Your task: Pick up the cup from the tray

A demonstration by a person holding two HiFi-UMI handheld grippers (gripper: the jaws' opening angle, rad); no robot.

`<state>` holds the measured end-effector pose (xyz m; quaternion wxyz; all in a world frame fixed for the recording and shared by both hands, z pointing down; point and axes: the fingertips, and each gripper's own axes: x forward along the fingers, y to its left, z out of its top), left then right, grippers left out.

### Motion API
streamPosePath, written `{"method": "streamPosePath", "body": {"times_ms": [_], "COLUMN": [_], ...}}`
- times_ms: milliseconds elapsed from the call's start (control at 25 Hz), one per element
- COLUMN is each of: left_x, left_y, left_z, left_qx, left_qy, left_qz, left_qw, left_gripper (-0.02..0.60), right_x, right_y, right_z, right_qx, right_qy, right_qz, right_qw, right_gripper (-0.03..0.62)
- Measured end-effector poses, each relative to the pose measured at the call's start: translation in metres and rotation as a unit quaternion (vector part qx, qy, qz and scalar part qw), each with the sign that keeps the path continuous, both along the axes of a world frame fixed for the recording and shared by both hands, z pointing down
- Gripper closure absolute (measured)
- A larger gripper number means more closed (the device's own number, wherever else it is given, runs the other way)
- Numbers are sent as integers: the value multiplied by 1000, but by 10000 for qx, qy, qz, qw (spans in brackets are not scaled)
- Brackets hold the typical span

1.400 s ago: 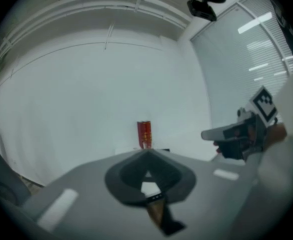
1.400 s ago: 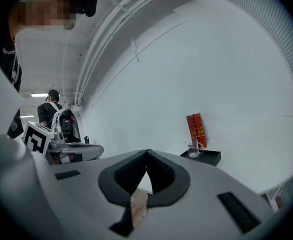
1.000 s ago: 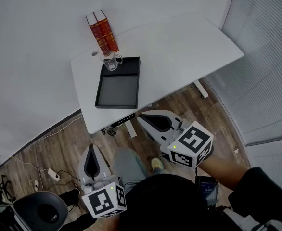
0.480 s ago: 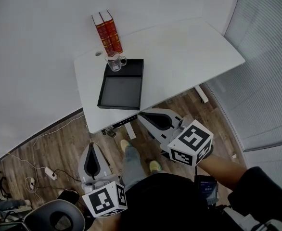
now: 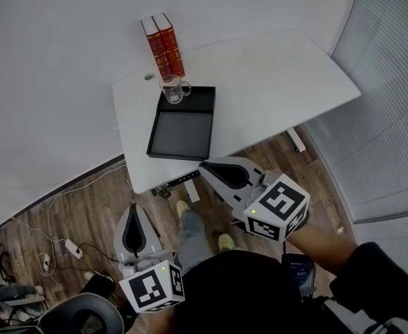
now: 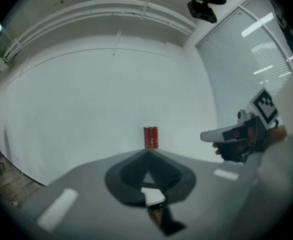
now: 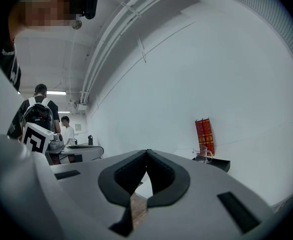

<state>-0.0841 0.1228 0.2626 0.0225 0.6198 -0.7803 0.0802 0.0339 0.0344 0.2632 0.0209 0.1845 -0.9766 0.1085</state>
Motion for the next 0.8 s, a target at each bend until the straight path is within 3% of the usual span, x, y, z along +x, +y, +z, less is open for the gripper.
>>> {"method": "streamPosePath", "body": {"times_ms": [800], "left_x": [-46], "left_y": [-61], "left_z": [24], "left_qx": [-329], "left_qy": [208], "left_qz": [157], "left_qw": [9991], "left_gripper": [580], "right_x": [-43], "right_y": [-70], "right_z": [12], "right_qx": [-174], "right_qy": [204], "right_qz": [164], "right_qw": [9995], "right_gripper": [580]}}
